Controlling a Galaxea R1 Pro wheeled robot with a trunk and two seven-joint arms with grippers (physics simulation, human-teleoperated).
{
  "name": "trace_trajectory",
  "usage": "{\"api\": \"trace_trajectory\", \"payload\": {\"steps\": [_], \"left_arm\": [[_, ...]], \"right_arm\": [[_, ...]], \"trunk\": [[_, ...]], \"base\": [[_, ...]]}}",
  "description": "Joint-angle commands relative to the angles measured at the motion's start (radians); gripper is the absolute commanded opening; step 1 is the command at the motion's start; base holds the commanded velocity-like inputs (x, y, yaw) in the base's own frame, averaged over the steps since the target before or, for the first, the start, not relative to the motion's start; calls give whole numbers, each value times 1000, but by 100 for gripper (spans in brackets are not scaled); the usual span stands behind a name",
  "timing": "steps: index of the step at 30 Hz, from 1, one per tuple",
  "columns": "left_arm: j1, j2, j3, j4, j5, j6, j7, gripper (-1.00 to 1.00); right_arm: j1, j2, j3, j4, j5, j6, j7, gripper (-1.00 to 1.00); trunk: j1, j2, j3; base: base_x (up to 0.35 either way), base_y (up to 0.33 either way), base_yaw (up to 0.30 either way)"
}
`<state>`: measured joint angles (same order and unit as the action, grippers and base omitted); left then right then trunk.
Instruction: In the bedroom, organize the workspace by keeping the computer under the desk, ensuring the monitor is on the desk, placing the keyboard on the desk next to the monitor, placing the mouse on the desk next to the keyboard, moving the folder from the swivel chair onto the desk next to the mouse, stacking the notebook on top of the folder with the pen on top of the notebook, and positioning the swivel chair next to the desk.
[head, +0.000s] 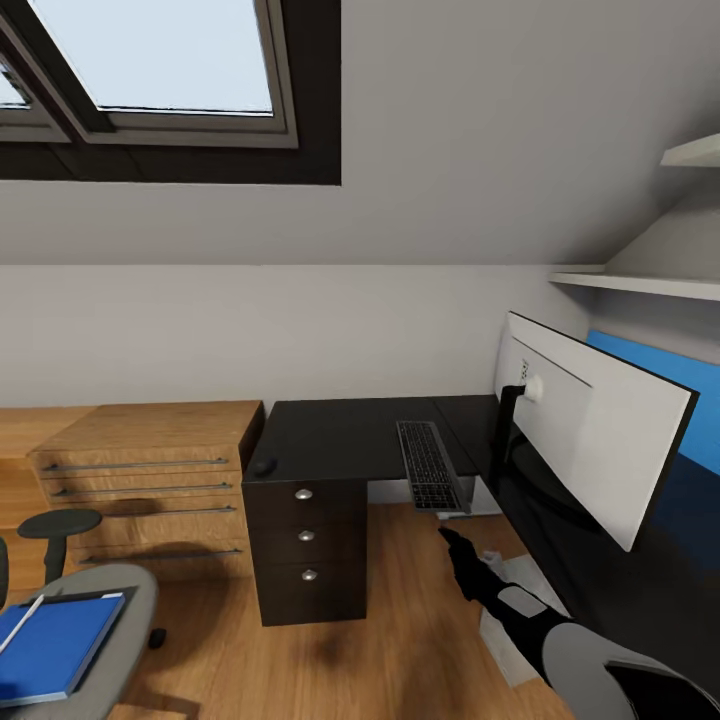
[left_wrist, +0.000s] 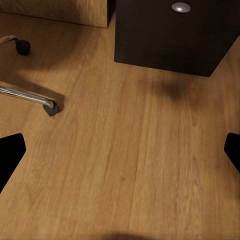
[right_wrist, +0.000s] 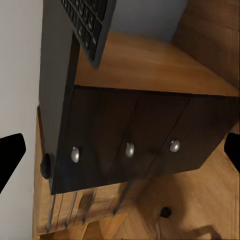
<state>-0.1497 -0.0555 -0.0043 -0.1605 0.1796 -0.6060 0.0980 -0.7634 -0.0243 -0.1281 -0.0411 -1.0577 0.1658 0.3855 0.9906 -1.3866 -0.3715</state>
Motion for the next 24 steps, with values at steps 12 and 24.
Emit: {"api": "trace_trajectory", "payload": {"steps": [12, 24], "left_arm": [[-1, -2, -3, 1, 0, 3, 4, 100], [-1, -11, -3, 1, -1, 7, 11, 100]], "right_arm": [[-1, 66, 4, 44, 295, -164, 1, 100], [116, 73, 24, 59, 786, -228, -25, 100]], "trunk": [[-19, 34, 15], [-65, 118, 52]], "base": [[-1, 0, 0], [0, 0, 0]]}}
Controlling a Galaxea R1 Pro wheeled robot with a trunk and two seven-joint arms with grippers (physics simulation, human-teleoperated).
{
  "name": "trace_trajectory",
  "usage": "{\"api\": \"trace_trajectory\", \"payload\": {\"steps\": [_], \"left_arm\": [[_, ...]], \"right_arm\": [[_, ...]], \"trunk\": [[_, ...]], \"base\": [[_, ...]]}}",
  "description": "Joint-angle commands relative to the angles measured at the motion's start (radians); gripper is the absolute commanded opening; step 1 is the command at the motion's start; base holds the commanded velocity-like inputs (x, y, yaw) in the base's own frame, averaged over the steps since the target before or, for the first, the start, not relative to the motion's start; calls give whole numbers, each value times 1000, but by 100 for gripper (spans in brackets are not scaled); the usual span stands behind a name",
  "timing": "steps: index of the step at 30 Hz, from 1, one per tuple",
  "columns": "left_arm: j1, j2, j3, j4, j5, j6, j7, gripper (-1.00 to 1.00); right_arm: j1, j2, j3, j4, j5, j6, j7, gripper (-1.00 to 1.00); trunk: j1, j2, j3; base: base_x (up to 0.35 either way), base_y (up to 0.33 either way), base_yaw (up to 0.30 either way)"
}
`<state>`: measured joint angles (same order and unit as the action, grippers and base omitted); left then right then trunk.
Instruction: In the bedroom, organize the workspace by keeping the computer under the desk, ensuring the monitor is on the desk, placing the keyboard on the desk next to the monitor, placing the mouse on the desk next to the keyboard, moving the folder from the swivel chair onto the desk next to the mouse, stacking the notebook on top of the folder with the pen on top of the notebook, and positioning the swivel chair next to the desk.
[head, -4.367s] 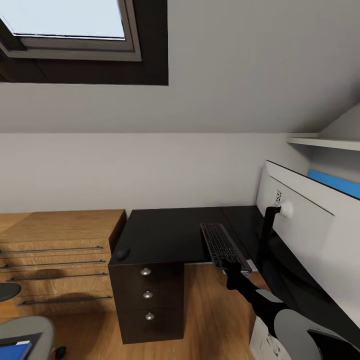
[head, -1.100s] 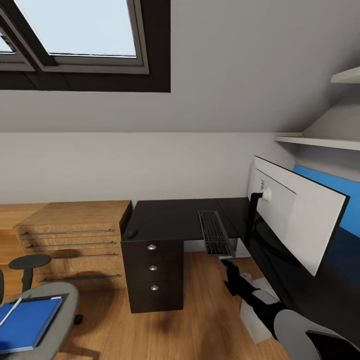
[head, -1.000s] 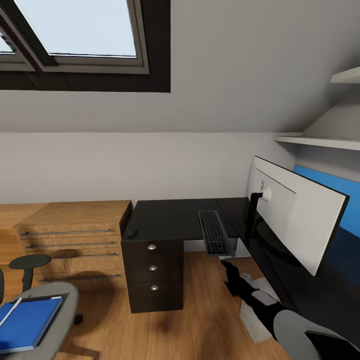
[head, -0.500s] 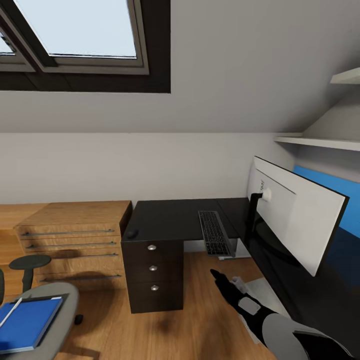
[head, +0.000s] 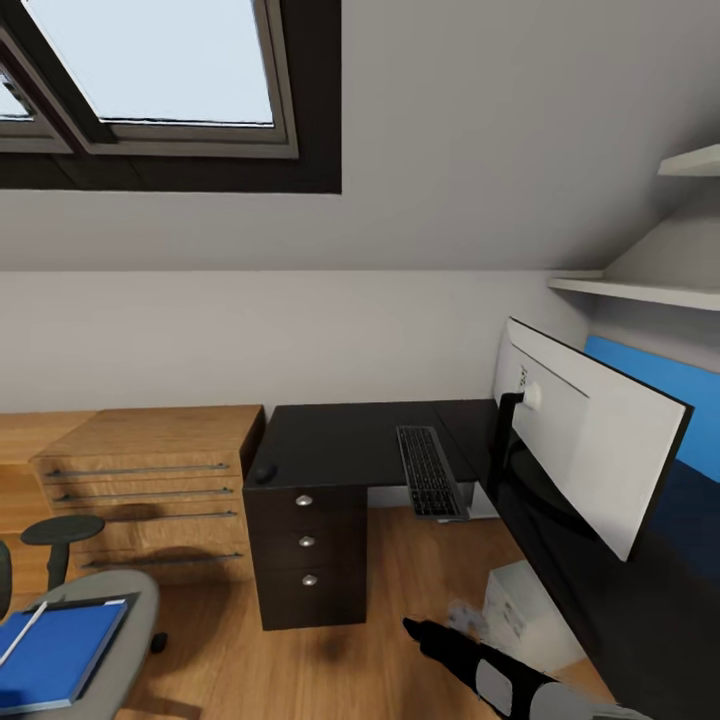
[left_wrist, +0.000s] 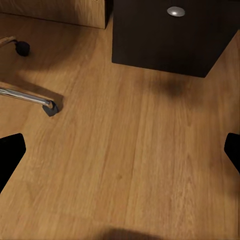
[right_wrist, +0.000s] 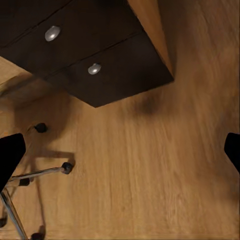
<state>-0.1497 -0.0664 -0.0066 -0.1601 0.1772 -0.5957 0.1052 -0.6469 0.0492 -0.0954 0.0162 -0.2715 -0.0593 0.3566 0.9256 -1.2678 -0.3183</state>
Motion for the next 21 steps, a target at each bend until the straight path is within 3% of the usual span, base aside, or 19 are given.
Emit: {"api": "trace_trajectory", "payload": {"steps": [1, 4, 7, 13, 21], "left_arm": [[-1, -1, -1, 1, 2, -3, 4, 100], [-1, -1, -1, 1, 2, -3, 4, 100], [-1, -2, -1, 1, 2, -3, 5, 100], [0, -2, -1, 1, 2, -2, 6, 100], [-1, -2, 0, 1, 4, -2, 8, 100]], "right_arm": [[7, 0, -8, 2, 25, -18, -7, 100], [32, 1, -7, 3, 77, -70, -55, 100], [66, 1, -6, 4, 103, -117, -119, 100], [121, -4, -7, 4, 122, -163, -217, 100], [175, -18, -6, 4, 131, -180, -255, 100]], "trunk": [[-4, 7, 2], [-15, 28, 11], [-27, 49, 21], [-50, 91, 40], [-81, 147, 65]], "base": [[0, 0, 0], [0, 0, 0], [0, 0, 0], [0, 0, 0], [0, 0, 0]]}}
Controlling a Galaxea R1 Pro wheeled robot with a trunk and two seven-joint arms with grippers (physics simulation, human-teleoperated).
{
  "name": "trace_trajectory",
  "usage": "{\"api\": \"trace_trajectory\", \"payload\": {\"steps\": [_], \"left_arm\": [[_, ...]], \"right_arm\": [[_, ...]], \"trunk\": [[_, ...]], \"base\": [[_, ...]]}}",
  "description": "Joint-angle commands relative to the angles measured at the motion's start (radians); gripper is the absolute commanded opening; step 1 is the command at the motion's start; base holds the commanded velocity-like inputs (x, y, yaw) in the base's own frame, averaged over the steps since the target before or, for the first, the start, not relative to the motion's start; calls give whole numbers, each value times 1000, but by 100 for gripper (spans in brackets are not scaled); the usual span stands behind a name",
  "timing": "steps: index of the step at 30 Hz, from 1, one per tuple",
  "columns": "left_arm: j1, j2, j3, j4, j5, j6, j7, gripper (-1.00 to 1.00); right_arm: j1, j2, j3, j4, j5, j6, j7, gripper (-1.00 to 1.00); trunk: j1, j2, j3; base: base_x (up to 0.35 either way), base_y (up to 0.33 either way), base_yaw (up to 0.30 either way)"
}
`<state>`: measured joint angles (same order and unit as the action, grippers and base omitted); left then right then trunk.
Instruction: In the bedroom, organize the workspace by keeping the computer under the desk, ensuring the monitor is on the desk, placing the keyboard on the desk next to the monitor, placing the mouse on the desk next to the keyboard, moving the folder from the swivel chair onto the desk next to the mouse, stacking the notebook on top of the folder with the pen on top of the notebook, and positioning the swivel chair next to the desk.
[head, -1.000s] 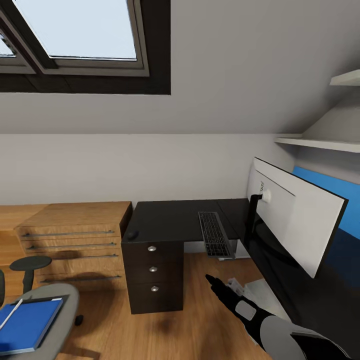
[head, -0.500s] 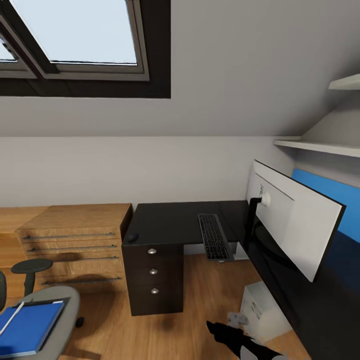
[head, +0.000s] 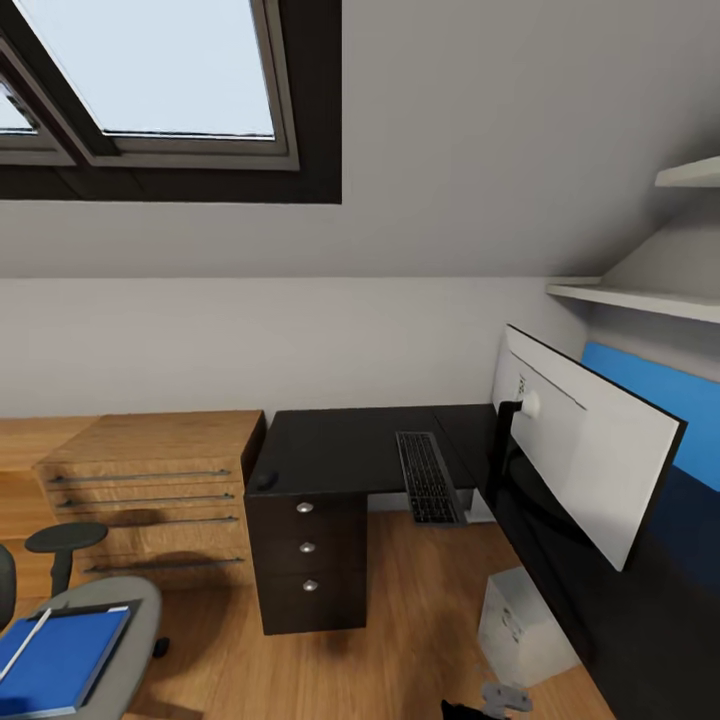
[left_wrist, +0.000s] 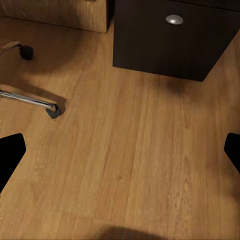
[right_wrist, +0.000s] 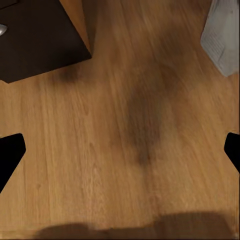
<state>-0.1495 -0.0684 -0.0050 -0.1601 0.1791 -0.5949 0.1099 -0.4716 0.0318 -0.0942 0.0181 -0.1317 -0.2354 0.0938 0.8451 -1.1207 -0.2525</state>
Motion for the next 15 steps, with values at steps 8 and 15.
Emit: {"api": "trace_trajectory", "payload": {"steps": [8, 15], "left_arm": [[-1, -1, 0, 1, 2, -3, 3, 100], [-1, 0, 0, 1, 2, -3, 4, 100]], "right_arm": [[18, 9, -5, 2, -2, -6, 2, 100], [21, 19, -4, 2, 4, -7, -14, 100]], "trunk": [[-31, 55, 24], [-58, 104, 46]], "base": [[0, 0, 0], [0, 0, 0]]}}
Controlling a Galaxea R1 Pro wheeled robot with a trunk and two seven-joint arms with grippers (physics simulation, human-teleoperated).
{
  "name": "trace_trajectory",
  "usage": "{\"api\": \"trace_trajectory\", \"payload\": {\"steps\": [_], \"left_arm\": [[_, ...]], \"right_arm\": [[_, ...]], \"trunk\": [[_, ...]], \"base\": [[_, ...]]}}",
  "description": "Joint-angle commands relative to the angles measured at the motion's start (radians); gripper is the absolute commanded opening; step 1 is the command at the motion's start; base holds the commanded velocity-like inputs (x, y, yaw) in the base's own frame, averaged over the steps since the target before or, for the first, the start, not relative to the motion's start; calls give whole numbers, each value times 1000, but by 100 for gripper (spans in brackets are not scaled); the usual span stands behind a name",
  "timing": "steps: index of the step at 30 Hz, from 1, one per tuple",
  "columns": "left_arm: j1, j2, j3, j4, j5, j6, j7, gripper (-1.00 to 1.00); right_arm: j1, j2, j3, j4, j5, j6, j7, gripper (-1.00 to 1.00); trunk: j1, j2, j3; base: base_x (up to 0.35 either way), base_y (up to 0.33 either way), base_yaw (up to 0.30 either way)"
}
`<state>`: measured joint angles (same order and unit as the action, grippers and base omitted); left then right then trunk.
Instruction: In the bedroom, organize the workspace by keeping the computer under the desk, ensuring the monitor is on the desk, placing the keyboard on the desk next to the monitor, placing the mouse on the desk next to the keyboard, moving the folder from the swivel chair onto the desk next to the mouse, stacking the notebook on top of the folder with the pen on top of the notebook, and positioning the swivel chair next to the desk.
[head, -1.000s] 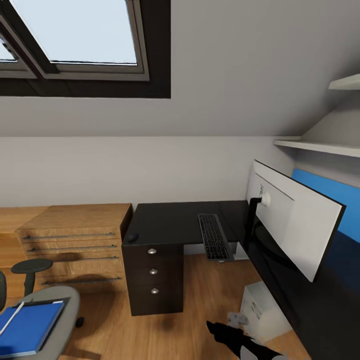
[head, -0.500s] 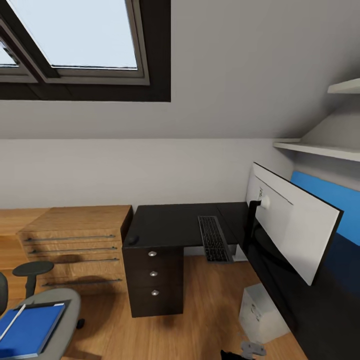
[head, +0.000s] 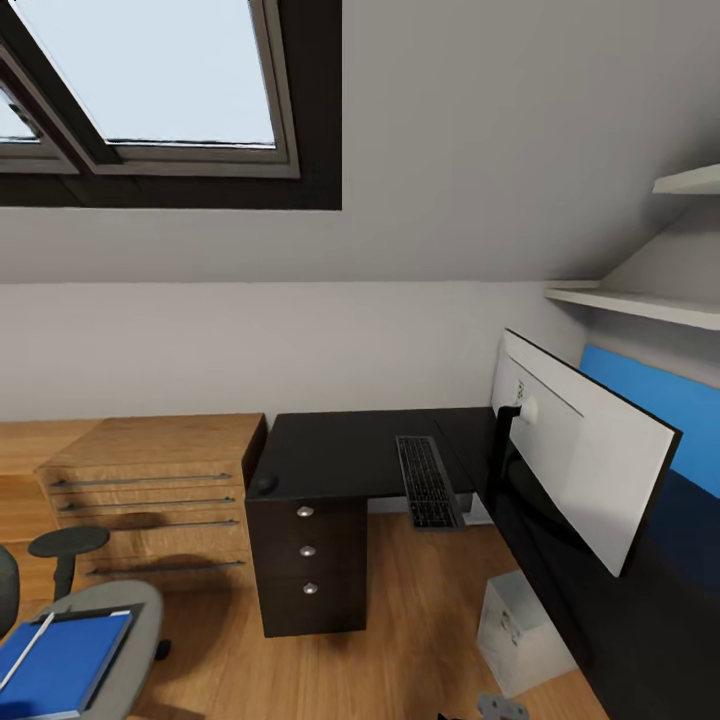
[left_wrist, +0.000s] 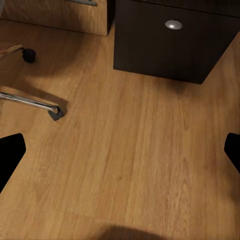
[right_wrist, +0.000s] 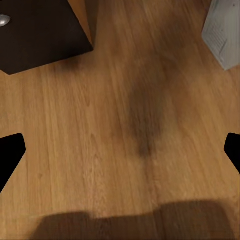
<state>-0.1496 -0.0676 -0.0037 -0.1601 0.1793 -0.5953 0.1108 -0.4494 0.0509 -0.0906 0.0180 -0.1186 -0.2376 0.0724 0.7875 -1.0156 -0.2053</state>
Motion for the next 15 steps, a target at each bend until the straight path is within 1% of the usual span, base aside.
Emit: {"api": "trace_trajectory", "payload": {"steps": [1, 4, 10, 15], "left_arm": [[-1, 0, -1, 1, 2, -3, 3, 100], [0, 0, -1, 1, 2, -3, 3, 100], [-1, 0, -1, 1, 3, 3, 4, 100], [-1, 0, -1, 1, 2, 13, 3, 100]], "right_arm": [[-1, 1, -7, 2, -8, -5, 4, 100], [0, 1, -5, 1, 3, -6, -4, 100], [0, -4, -1, 1, 46, -11, -10, 100], [0, -6, -2, 1, 59, -17, -13, 100]], "trunk": [[-4, 6, 2], [-15, 27, 11], [-38, 69, 30], [-58, 104, 46]], "base": [[0, 0, 0], [0, 0, 0], [0, 0, 0], [0, 0, 0]]}}
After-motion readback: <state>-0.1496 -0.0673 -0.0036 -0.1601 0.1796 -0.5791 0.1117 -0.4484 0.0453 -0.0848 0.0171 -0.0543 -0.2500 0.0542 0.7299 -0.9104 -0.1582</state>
